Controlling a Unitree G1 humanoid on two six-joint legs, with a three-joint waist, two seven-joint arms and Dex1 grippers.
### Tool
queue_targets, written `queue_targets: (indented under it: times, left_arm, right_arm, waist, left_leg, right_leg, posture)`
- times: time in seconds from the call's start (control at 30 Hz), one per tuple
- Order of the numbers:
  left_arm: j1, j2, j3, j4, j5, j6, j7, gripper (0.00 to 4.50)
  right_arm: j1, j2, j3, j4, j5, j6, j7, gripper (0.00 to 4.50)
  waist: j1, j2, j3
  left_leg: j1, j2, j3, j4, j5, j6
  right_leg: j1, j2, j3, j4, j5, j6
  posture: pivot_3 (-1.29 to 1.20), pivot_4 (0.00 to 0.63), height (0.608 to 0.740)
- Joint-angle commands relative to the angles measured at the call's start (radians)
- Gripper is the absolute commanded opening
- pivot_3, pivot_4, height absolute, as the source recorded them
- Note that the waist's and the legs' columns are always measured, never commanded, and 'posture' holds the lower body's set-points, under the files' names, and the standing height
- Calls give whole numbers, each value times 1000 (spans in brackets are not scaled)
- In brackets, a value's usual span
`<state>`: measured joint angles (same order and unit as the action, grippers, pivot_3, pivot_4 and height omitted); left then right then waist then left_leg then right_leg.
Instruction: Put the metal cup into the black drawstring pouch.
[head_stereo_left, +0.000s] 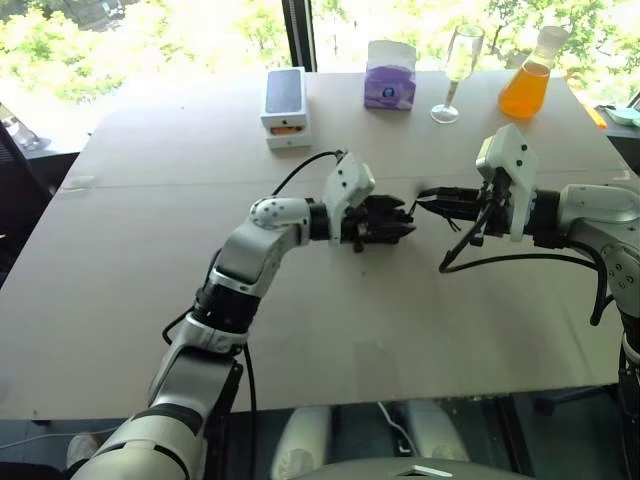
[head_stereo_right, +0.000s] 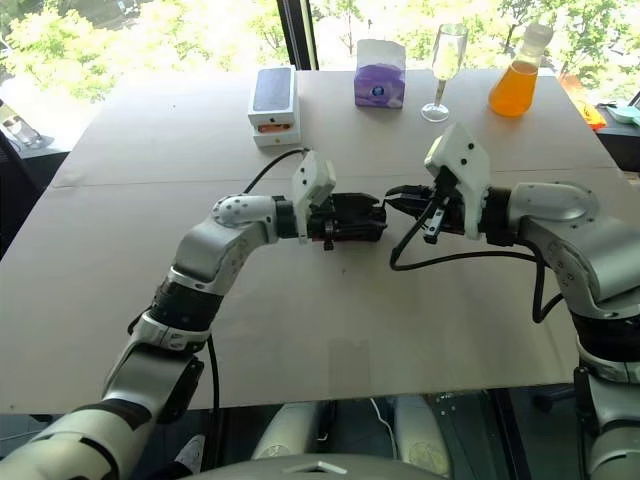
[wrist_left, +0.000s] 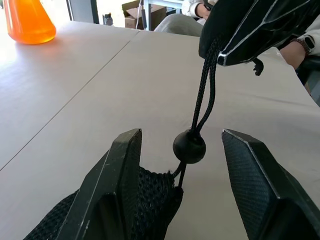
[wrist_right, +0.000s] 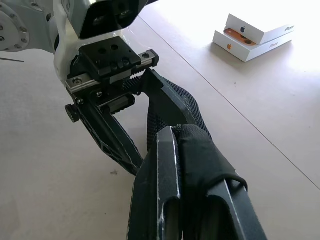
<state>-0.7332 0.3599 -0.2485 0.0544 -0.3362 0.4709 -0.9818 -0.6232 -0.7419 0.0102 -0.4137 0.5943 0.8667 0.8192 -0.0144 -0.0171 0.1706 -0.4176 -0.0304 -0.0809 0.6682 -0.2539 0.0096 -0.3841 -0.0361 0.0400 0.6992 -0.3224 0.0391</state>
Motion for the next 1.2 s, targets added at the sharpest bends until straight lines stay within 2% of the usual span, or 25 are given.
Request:
queue_targets:
  times: [0.03, 0.13, 0.17, 0.33, 0.43, 0.5, 0.67, 0.87, 1.0, 1.07, 1.13, 1.2]
  left_arm:
    - [-21, -18, 0, -7, 5, -29, -12, 1807]
    - [-23, -25, -1, 0, 13, -36, -15, 365]
    - [-22, -26, -2, 1, 16, -38, -16, 142]
    - [-14, -21, -7, 21, 47, -52, -12, 151]
    - [-8, -6, -20, 82, 105, -82, 9, 151]
    - [-1, 5, -26, 123, 147, -127, 28, 151]
    - [27, 14, -12, 126, 170, -140, 63, 151]
    - [41, 32, -42, 161, 217, -177, 93, 151]
    - [34, 33, -55, 187, 229, -188, 105, 151]
    - [33, 13, -31, 178, 185, -159, 99, 151]
    - [36, -10, 20, 138, 95, -91, 84, 1271]
    - [41, -15, 52, 102, 43, -51, 70, 2023]
  right_arm:
    - [-7, -6, -14, -29, 3, -13, -3, 0]
    - [-6, -7, -15, -33, 4, -10, -6, 0]
    - [-6, -7, -15, -34, 4, -10, -7, 0]
    - [0, 2, -36, -28, 3, -14, -30, 0]
    - [-52, 93, -162, 54, 31, -7, -173, 0]
    - [-82, 111, -234, 136, -18, -35, -275, 0]
    - [20, -5, -276, 319, -266, -173, -480, 0]
    - [137, -55, -289, 332, -328, -223, -520, 0]
    - [180, -37, -283, 296, -309, -230, -500, 0]
    - [216, -23, -243, 253, -298, -238, -464, 0]
    - [264, -15, -204, 215, -276, -246, -406, 0]
    - [291, -1, -200, 197, -273, -248, -401, 0]
  waist:
    - [0, 0, 0]
    - [0, 0, 0]
    - [0, 0, 0]
    - [0, 0, 0]
    - [-3, 0, 0]
    - [-1, 0, 0]
    - [11, 0, 0]
    - [-7, 0, 0]
    - [-14, 0, 0]
    - [-15, 0, 0]
    - [-16, 1, 0]
    - [-16, 0, 0]
  left_leg:
    - [0, 0, 0, 0, 0, 0]
    - [0, 0, 0, 0, 0, 0]
    - [0, 0, 0, 0, 0, 0]
    - [0, 0, 0, 0, 0, 0]
    - [0, 0, 0, 0, 0, 0]
    - [0, 0, 0, 1, 0, 0]
    - [0, -1, 0, 1, 0, 0]
    - [-1, 0, 4, -1, 0, 1]
    - [1, 0, 4, 1, 0, 1]
    - [1, 0, 4, 2, -1, 2]
    - [1, 0, 4, 2, -2, 4]
    - [1, 0, 4, 3, -2, 4]
  right_leg:
    - [0, 0, 0, 0, 0, 0]
    - [0, 0, 0, 0, 0, 0]
    - [0, 0, 0, 0, 0, 0]
    - [0, 0, 0, 0, 0, 0]
    - [0, 0, 0, 1, 0, 0]
    - [0, 0, 0, 1, 0, 0]
    - [0, -1, 0, 2, 0, 0]
    - [-1, 0, 1, 1, 0, 0]
    - [-1, 1, 2, 4, 0, 0]
    - [-1, 1, 2, 6, 0, 0]
    - [-1, 1, 1, 7, 0, 0]
    - [-1, 0, 2, 8, 0, 0]
  posture:
    - [0, 150, 740]
    - [0, 150, 740]
    - [0, 150, 740]
    - [0, 150, 740]
    - [0, 150, 740]
    - [0, 150, 740]
    - [0, 150, 740]
    - [0, 150, 740]
    - [0, 150, 740]
    - [0, 150, 740]
    - [0, 150, 740]
    - [0, 150, 740]
